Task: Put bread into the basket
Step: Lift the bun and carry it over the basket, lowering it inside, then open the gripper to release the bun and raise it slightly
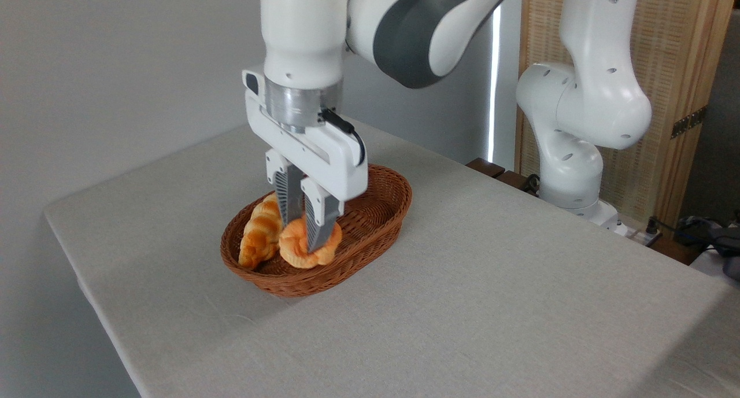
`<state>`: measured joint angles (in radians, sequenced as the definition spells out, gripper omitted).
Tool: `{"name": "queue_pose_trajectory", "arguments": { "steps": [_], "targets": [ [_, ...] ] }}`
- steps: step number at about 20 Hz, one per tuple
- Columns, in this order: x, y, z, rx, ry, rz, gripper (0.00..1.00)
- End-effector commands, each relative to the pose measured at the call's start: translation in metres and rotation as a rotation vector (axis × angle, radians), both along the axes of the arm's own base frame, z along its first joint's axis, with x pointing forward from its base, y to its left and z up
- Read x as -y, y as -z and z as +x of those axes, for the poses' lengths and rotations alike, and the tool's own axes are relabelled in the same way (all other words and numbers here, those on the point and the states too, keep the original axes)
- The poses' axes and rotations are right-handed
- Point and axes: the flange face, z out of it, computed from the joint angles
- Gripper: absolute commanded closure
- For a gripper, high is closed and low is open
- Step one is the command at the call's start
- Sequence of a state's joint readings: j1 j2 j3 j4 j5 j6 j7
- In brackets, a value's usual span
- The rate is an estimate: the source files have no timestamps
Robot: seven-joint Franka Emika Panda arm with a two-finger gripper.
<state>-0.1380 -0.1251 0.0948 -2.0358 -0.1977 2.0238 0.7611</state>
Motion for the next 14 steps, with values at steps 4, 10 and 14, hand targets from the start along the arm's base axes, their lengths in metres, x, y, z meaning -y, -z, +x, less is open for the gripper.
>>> {"name": "queue_pose_trajectory", "arguments": {
  "steps": [4,10,14],
  "targets": [
    [0.054,-0.006,-0.007,-0.013,-0.005,-0.015,0.48],
    [0.089,0.010,-0.009,-0.058,-0.016,0.000,0.00],
    [0.089,0.012,-0.009,-0.061,-0.015,0.002,0.00]
  ]
}}
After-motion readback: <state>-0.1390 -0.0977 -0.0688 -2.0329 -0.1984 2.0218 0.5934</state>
